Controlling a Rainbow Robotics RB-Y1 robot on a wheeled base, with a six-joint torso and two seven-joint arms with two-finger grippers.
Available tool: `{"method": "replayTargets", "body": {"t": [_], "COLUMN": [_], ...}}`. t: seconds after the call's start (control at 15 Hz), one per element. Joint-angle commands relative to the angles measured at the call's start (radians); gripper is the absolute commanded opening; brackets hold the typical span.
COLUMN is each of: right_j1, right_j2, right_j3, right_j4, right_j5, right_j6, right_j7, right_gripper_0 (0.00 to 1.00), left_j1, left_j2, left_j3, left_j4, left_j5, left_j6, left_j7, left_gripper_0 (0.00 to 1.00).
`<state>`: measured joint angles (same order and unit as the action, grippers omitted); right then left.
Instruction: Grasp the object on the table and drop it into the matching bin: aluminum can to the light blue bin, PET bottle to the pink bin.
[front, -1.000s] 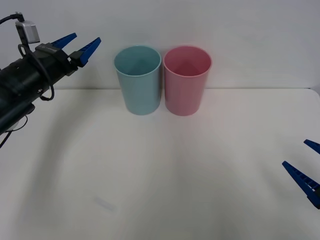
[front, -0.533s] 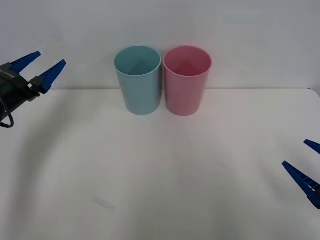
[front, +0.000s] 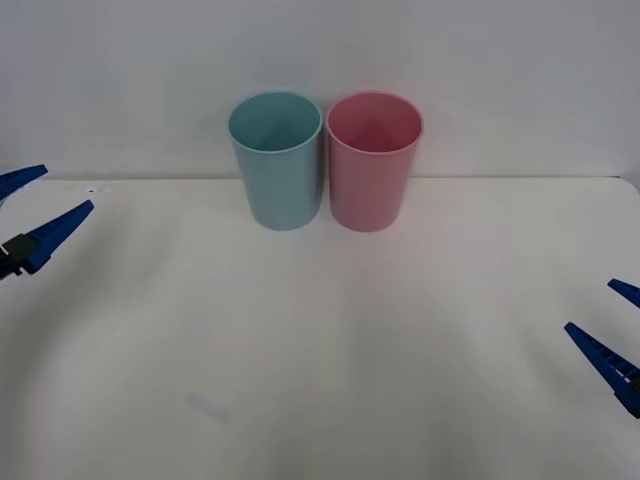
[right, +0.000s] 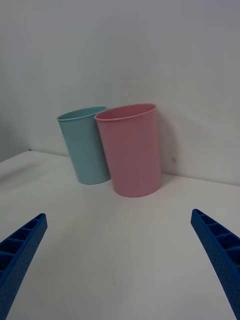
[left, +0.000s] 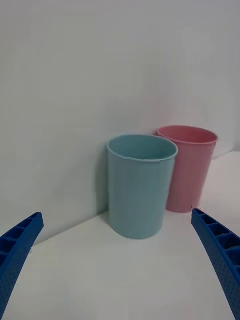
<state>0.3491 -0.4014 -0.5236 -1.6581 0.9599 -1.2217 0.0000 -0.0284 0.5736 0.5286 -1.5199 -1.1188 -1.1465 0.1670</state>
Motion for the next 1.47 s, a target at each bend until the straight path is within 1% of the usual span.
{"method": "replayTargets", "body": {"t": [0.07, 0.4, 0.6, 0.93, 1.47], "right_j1": [0.0, 0.0, 0.0, 0.0, 0.0], "right_j2": [0.0, 0.0, 0.0, 0.0, 0.0], "right_j3": [0.0, 0.0, 0.0, 0.0, 0.0], "right_j4": [0.0, 0.0, 0.0, 0.0, 0.0], "right_j5": [0.0, 0.0, 0.0, 0.0, 0.0], "right_j6": [0.0, 0.0, 0.0, 0.0, 0.0], "right_j7": [0.0, 0.0, 0.0, 0.0, 0.0], "right_gripper_0": [1.0, 1.0, 1.0, 1.0, 1.0], "left_j1": [0.061, 0.191, 0.239, 0.274, 0.289], "left_j2": [0.014, 0.057, 0.072, 0.071, 0.074], "left_j3": [0.013, 0.037, 0.05, 0.063, 0.071], "left_j4": [-0.005, -0.04, -0.04, -0.04, -0.04], "left_j5": [0.027, 0.082, 0.106, 0.132, 0.142], "left_j6": [-0.038, -0.071, -0.082, -0.087, -0.076], "left_j7": [-0.043, -0.083, -0.107, -0.119, -0.113], "left_gripper_0": [1.0, 1.0, 1.0, 1.0, 1.0]}}
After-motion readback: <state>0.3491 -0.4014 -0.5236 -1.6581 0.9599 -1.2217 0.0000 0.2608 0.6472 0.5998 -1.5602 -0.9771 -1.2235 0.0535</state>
